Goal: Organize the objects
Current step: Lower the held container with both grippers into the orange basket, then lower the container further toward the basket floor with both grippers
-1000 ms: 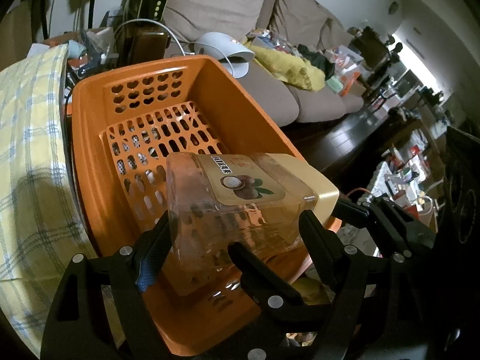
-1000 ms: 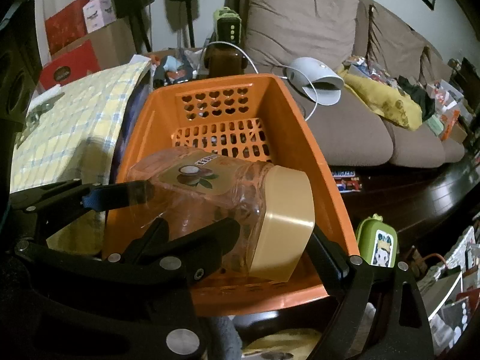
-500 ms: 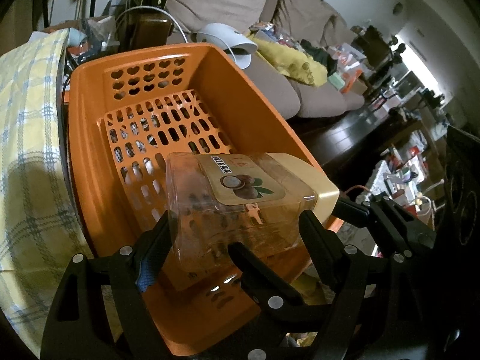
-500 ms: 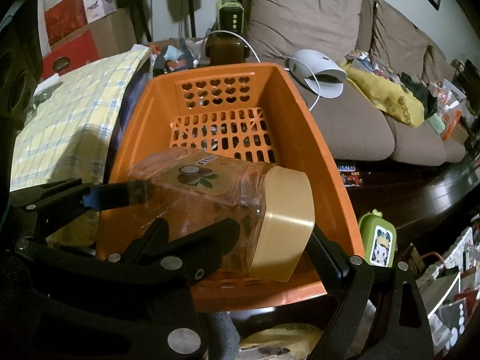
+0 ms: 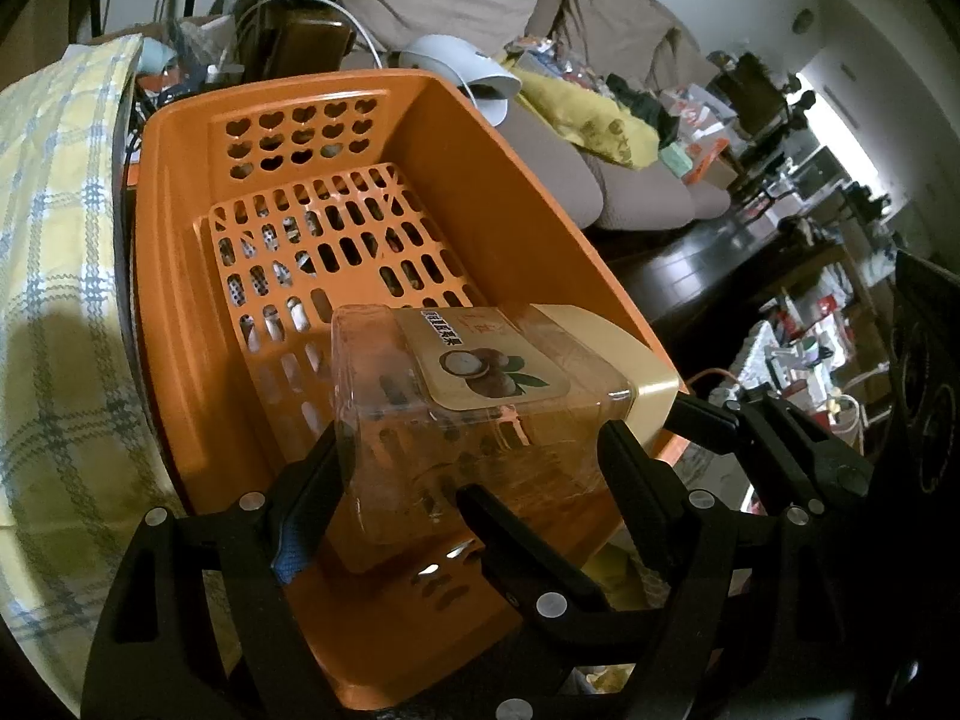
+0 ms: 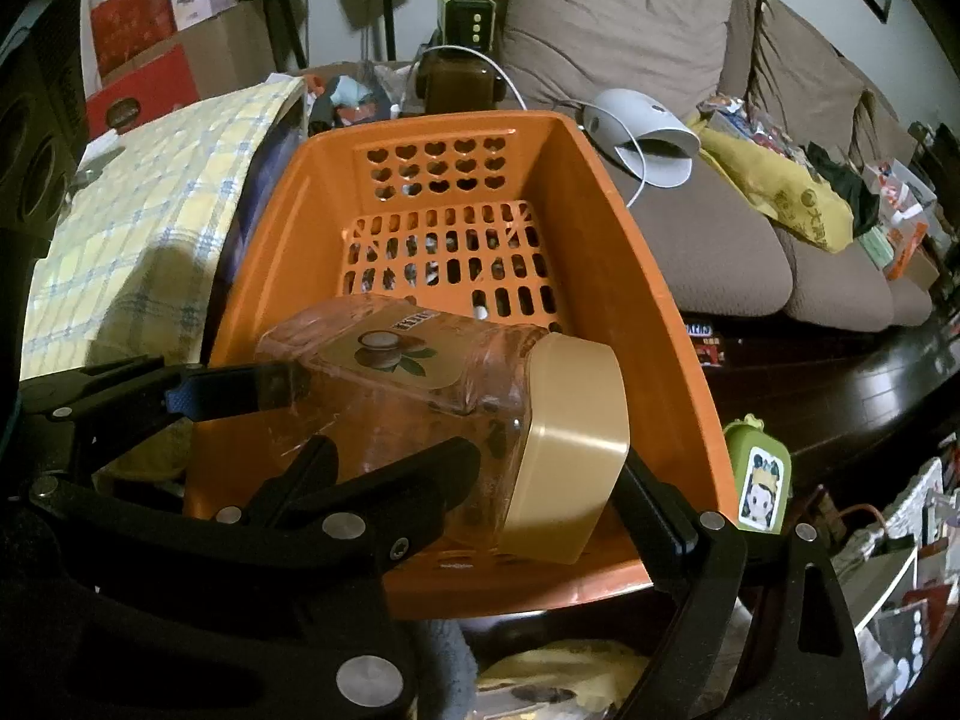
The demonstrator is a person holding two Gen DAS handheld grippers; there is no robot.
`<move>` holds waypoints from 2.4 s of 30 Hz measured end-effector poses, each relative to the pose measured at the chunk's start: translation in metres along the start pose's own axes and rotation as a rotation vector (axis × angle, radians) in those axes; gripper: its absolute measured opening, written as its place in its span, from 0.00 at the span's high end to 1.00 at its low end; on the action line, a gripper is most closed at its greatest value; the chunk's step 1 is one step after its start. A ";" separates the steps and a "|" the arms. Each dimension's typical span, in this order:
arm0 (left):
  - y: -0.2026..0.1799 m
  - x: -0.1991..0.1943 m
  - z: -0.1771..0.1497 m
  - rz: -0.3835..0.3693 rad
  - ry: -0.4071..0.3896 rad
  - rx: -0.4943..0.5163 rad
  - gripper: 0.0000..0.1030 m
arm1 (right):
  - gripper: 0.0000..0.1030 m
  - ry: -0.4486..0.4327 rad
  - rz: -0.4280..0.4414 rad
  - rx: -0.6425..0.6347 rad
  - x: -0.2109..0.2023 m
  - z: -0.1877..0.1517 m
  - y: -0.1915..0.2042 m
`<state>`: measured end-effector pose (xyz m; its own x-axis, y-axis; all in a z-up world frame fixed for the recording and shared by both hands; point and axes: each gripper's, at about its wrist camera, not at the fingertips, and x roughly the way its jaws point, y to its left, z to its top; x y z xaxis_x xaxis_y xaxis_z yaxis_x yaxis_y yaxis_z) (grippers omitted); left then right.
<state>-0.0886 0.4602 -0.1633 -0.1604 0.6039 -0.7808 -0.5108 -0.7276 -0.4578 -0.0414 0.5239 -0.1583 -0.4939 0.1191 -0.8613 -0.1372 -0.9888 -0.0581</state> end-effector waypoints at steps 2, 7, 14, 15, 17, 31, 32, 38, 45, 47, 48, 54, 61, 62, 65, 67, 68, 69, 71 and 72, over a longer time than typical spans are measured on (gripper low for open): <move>0.000 0.001 0.000 -0.003 0.004 -0.003 0.22 | 0.11 0.005 -0.002 0.000 0.001 0.000 0.000; 0.001 0.005 -0.002 -0.008 0.016 -0.012 0.22 | 0.11 0.016 -0.005 -0.002 0.004 -0.001 -0.001; 0.005 0.010 -0.005 -0.017 0.032 -0.034 0.22 | 0.11 0.038 -0.007 -0.017 0.008 -0.002 0.001; 0.006 0.011 -0.005 -0.018 0.036 -0.036 0.22 | 0.11 0.042 -0.007 -0.018 0.008 -0.003 0.001; 0.007 0.012 -0.006 -0.020 0.043 -0.039 0.22 | 0.11 0.049 -0.007 -0.019 0.010 -0.004 0.001; 0.009 0.016 -0.013 -0.020 0.057 -0.048 0.22 | 0.11 0.074 -0.004 -0.026 0.014 -0.008 0.002; 0.010 0.015 -0.014 -0.020 0.057 -0.048 0.22 | 0.11 0.077 -0.003 -0.027 0.015 -0.008 0.002; 0.010 0.016 -0.015 -0.021 0.059 -0.044 0.22 | 0.11 0.076 -0.003 -0.024 0.016 -0.009 0.001; 0.008 0.018 -0.014 -0.023 0.066 -0.042 0.22 | 0.11 0.083 -0.004 -0.019 0.016 -0.010 -0.002; 0.007 0.018 -0.013 -0.023 0.065 -0.042 0.22 | 0.11 0.081 -0.004 -0.015 0.015 -0.010 -0.003; 0.007 0.019 -0.013 -0.024 0.065 -0.042 0.22 | 0.11 0.080 -0.003 -0.013 0.015 -0.010 -0.004; 0.002 0.020 -0.010 -0.026 0.069 -0.032 0.22 | 0.11 0.080 -0.007 -0.004 0.015 -0.009 -0.007; -0.005 0.020 -0.005 -0.025 0.079 -0.012 0.23 | 0.11 0.079 -0.010 0.018 0.014 -0.009 -0.010; -0.005 0.020 -0.004 -0.026 0.079 -0.012 0.22 | 0.11 0.078 -0.011 0.019 0.014 -0.009 -0.011; -0.006 0.021 -0.004 -0.024 0.081 -0.009 0.23 | 0.11 0.079 -0.014 0.022 0.014 -0.010 -0.012; -0.007 0.021 -0.005 -0.024 0.083 -0.005 0.23 | 0.11 0.080 -0.016 0.029 0.015 -0.010 -0.013; -0.008 0.020 -0.005 -0.023 0.083 -0.003 0.23 | 0.11 0.080 -0.016 0.031 0.015 -0.010 -0.013; -0.008 0.020 -0.004 -0.023 0.081 -0.002 0.23 | 0.11 0.080 -0.016 0.034 0.015 -0.010 -0.014; -0.008 0.020 -0.005 -0.023 0.081 -0.001 0.23 | 0.11 0.078 -0.016 0.036 0.015 -0.010 -0.014; -0.009 0.019 -0.004 -0.022 0.081 0.000 0.23 | 0.11 0.078 -0.017 0.037 0.014 -0.010 -0.015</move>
<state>-0.0835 0.4769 -0.1764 -0.0801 0.5916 -0.8022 -0.5132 -0.7144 -0.4756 -0.0380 0.5392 -0.1750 -0.4233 0.1267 -0.8971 -0.1776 -0.9826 -0.0550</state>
